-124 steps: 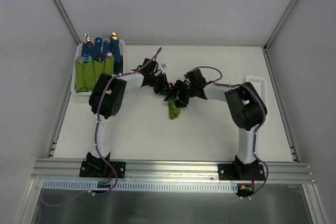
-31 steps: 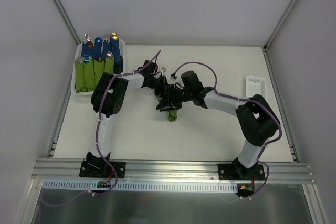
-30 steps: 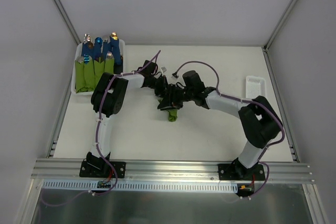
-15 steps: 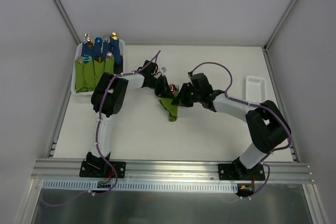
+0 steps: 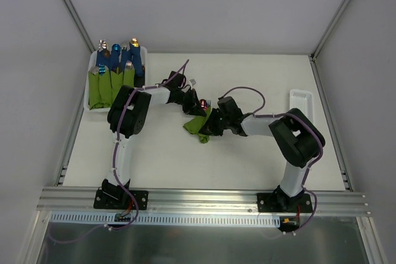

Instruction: Place the utensils on the paper napkin and roll it up

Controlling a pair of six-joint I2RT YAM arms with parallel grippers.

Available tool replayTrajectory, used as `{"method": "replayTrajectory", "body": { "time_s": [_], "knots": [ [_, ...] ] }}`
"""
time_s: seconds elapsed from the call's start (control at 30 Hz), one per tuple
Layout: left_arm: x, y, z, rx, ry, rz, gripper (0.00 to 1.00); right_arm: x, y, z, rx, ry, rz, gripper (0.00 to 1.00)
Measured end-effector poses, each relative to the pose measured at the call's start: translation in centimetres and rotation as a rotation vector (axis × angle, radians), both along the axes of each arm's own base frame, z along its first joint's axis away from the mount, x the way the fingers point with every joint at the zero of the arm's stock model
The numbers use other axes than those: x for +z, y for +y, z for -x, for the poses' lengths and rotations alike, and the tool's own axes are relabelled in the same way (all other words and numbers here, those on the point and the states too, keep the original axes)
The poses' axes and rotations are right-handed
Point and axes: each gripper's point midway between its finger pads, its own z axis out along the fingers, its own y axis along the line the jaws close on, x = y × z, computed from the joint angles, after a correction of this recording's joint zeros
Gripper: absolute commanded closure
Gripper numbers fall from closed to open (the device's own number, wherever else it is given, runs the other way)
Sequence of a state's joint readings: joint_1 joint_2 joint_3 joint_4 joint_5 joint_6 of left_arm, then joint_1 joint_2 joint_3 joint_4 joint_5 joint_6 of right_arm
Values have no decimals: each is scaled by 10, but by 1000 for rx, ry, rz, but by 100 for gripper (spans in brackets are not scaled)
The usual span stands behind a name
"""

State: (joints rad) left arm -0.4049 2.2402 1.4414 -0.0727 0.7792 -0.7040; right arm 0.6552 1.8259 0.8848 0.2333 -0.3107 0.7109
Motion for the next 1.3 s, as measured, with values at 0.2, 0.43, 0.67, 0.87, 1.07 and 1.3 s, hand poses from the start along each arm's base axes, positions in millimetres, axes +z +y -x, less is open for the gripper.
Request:
{"method": "replayTrajectory", "body": {
  "time_s": [0.2,0.43,0.67,0.87,1.07,1.3],
  "knots": [
    [2,-1,1,-5,1,17,99,-2,1,0,-22,-5,-29,90],
    [20,1,9,-15,-32,36,92,-5,5,1,-30,-13,-82,89],
    [50,2,21,-38,-85,83,95,-6,6,1,-20,-20,-108,89],
    [30,-2,38,-56,-36,82,100,-6,5,2,-14,-19,-120,89],
    [5,-11,42,-57,20,93,100,-6,4,4,-6,-15,-130,87],
    [2,-13,42,-50,55,113,100,0,4,7,12,-34,-149,73]
  ]
}}
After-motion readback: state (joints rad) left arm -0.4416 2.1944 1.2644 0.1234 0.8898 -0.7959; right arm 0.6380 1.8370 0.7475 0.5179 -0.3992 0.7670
